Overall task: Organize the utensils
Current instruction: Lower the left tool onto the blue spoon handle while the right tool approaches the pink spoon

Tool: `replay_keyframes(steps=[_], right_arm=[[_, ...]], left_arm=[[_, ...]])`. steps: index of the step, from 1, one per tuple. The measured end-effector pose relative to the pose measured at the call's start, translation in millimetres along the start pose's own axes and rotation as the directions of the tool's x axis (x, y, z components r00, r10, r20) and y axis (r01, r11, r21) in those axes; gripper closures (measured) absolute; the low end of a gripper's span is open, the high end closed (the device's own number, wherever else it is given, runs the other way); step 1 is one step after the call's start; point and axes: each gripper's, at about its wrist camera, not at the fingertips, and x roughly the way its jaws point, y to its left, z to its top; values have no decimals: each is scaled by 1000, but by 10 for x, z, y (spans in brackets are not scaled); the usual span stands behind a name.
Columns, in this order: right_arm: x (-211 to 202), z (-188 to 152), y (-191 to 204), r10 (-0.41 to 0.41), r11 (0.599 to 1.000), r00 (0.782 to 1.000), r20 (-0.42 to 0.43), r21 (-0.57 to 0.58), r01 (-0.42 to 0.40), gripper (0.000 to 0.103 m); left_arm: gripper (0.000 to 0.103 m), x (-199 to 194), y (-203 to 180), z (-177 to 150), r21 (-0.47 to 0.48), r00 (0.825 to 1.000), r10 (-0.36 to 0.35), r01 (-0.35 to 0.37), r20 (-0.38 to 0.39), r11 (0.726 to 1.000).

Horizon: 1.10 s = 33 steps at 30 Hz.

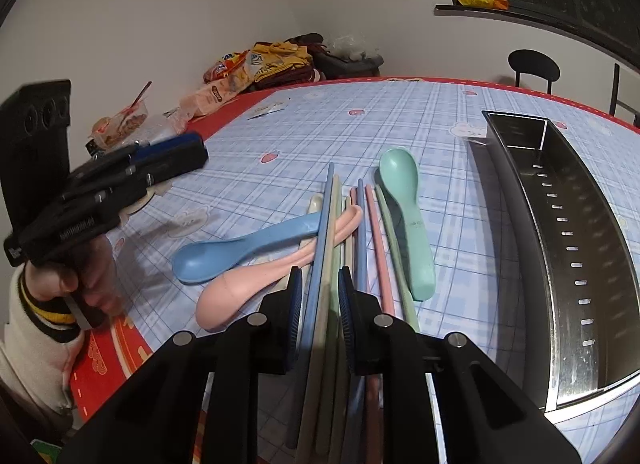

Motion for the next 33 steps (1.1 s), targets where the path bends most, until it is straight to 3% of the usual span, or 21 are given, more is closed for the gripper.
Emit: replay_keyframes(steps=[8,11,16,20,23,30,33], right_arm=[[-12,16,-40,-11,999,1000,5,38,10,85],[4,2,-45,-21,999,1000,-1,44,21,85],[26,-17,-17,-16,999,1000,-9,36,17,85],[34,-20,-18,-6,999,1000,-9,37,6,85],[37,-27,-55,4,999,1000,-11,52,-3,85],[18,-46,-18,18,999,1000,-9,39,-17,85],[16,-47,-11,18,999,1000,-9,35,-18,85]], left_arm=[[65,52,50,-139,-33,990,-131,129,-60,991],[58,153,28,-187,-35,984,-139,136,-108,990],[58,268,14,-245,-45,975,-148,142,-164,989],[58,415,31,-258,-66,960,-169,158,-223,985],[60,528,69,-221,-103,939,-211,189,-272,977],[60,638,95,-103,-103,925,-256,237,-281,966],[65,644,182,-163,-147,916,-294,262,-273,954]])
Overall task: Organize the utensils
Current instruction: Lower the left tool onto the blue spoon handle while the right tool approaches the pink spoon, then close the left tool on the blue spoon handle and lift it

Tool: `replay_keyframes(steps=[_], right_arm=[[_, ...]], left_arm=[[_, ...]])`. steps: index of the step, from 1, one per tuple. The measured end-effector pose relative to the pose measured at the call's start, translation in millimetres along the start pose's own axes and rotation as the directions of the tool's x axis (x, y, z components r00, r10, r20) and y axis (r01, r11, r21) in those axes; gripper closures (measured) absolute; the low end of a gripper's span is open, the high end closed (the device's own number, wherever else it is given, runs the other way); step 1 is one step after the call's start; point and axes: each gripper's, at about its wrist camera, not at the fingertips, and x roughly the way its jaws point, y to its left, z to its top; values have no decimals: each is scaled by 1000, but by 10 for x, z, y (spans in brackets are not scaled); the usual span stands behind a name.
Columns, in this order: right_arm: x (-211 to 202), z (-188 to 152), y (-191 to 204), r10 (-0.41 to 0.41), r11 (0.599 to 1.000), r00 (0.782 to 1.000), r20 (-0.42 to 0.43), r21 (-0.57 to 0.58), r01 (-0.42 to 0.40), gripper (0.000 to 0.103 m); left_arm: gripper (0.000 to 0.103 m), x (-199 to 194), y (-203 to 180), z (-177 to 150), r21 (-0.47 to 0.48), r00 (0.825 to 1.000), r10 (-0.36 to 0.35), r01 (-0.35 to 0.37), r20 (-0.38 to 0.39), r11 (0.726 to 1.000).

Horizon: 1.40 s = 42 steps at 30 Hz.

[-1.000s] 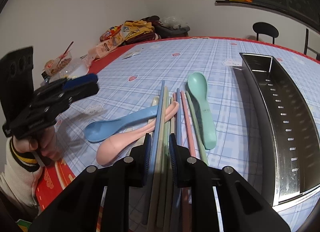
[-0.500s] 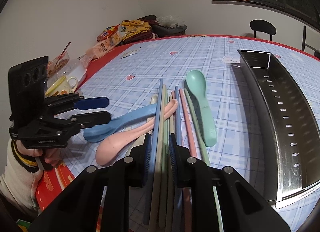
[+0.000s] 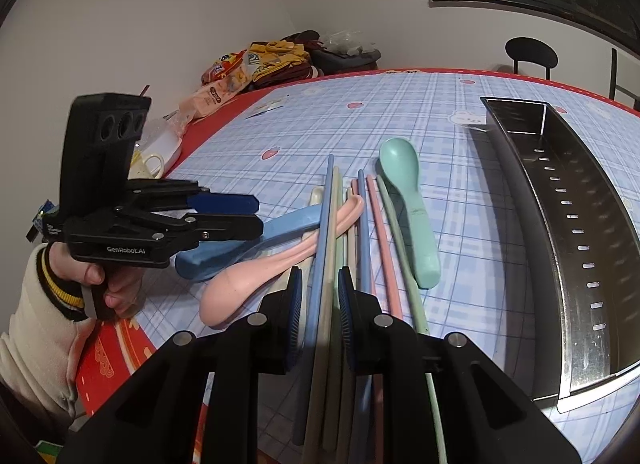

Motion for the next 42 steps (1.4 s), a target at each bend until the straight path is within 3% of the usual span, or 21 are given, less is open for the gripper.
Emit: replay_keyframes(steps=[4,6,11,15,22,26,38,42], right_arm=[[17,-4,7,-2,1000,1000,-4,-5,2,85],[22,-4,15,-5,1000,1000,-5,-9,5,85],[29,-11,28,-8,1000,1000,-4,-18,8,85],[33,-12,26,-4,1000,1000,-6,-14,4,85],[43,-7,-16,-13,1000,1000,-8,7,14,85],[49,-12,-38,-21,1000,1000,-7,18,21,85],[85,40,-110,-44,997,998,-37,69,46,85],[111,154,-62,61,985,997,-55,168,-51,83]], left_arm=[[65,7,50,-40,-26,998,-56,56,7,998],[66,82,17,-50,-18,999,-47,46,-19,999],[80,112,29,-42,-34,999,-30,29,-17,999],[80,136,25,-42,-32,999,-43,42,-28,999],[80,189,-67,-69,14,999,-3,4,-53,1000],[88,172,-116,-78,36,998,42,-41,-35,999],[92,92,-3,-81,-6,999,39,-39,-6,999],[92,66,14,-88,-10,1000,31,-31,1,999]])
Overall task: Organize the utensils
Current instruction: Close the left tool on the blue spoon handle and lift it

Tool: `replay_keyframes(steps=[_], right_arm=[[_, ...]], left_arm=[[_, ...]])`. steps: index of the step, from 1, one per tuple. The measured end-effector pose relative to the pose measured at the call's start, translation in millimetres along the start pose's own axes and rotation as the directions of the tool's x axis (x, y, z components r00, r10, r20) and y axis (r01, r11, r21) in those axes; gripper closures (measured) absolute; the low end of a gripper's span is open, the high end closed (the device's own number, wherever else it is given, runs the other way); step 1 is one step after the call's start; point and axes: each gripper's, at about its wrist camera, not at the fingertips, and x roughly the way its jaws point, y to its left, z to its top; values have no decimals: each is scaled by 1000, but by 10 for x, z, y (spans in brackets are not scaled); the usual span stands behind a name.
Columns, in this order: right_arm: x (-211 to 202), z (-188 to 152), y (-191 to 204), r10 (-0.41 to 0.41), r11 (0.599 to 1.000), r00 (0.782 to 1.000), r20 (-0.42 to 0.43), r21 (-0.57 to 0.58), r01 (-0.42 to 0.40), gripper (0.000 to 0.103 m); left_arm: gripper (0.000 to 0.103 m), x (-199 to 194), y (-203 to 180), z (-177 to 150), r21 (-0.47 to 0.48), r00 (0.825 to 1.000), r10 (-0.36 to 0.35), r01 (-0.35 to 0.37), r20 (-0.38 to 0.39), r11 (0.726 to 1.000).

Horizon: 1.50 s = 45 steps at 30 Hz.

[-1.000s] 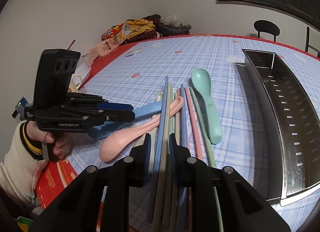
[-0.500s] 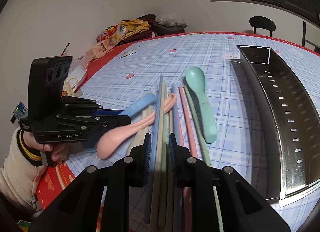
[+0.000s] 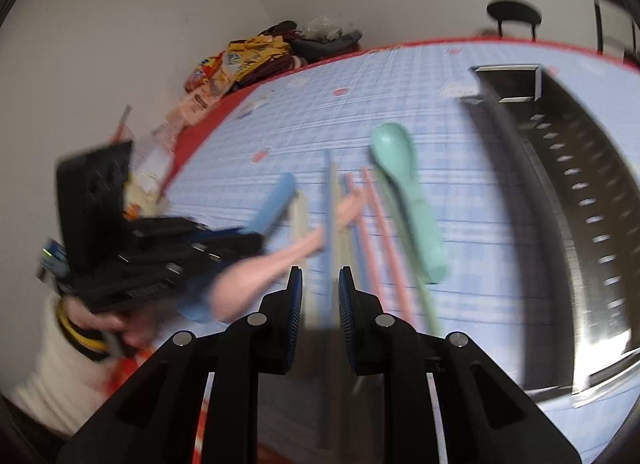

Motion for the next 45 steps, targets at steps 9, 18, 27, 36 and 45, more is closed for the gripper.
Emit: replay_keyframes(steps=[9,18,27,36,45], right_arm=[[351,157,-10,30,974,992,-119,228,-2,83],[487,221,-40,-12,932,988,-151,356,66,83],[611,337,97,-107,921,983,-148,358,155,77],[662,333,198,-197,908,973,-121,351,228,74],[600,181,132,-173,855,978,-113,477,206,72]], left_arm=[[92,-72,99,-32,-51,1000,-27,28,14,998],[92,-77,80,-34,-47,999,-32,32,9,998],[92,-68,89,-33,-54,999,-31,32,9,998],[92,-59,80,-39,-44,1000,-25,26,7,999],[92,-43,70,-33,-44,1000,-29,29,6,999]])
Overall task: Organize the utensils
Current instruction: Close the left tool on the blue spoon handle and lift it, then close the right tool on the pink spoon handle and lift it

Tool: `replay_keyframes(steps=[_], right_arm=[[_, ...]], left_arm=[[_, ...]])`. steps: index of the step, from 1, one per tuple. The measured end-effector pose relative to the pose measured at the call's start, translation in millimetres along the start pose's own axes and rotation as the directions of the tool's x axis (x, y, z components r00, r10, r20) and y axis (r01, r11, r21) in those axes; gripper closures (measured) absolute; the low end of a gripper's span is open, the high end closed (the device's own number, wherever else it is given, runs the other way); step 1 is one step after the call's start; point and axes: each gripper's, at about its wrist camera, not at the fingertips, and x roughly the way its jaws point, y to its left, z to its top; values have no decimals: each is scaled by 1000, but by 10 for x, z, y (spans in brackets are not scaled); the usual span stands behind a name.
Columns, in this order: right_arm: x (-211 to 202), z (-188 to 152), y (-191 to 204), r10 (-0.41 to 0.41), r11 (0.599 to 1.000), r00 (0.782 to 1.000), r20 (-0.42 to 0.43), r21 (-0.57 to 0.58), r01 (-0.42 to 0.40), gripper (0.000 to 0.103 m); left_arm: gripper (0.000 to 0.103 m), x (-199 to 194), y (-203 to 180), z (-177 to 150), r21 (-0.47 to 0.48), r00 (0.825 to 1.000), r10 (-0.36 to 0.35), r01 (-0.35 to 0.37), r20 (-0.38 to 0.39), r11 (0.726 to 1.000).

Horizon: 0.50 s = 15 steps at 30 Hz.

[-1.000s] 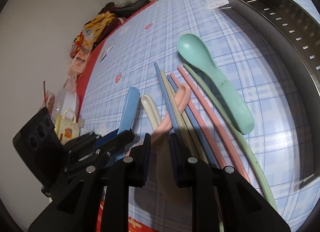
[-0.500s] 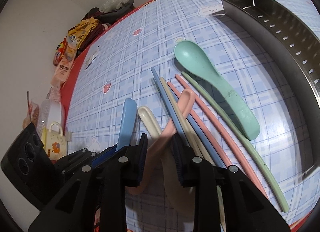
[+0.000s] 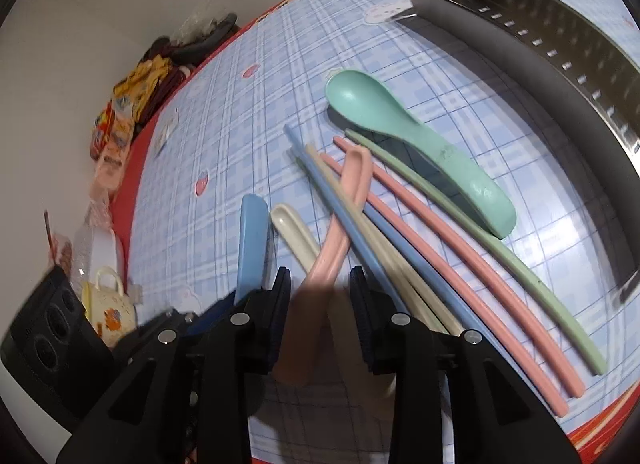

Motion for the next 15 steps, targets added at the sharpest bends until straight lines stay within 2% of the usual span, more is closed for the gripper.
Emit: replay_keyframes(steps=[5,7,8,15], right_arm=[[18,34,-12,15,1000,999,28,18,-16,73],[15,29,-4,3,1000,999,36,4,-4,77],[24,33,0,0,1000,999,37,3,0,83],[-8,51,-61,29,999,997,66,-24,-28,93]], left_arm=[[92,-6,16,-2,-8,1000,-3,3,2,1000],[92,-7,16,0,-8,1000,-3,3,2,1000],[92,-8,19,0,-7,1000,-3,3,2,1000],[92,5,16,1,-12,1000,8,-8,1,1000]])
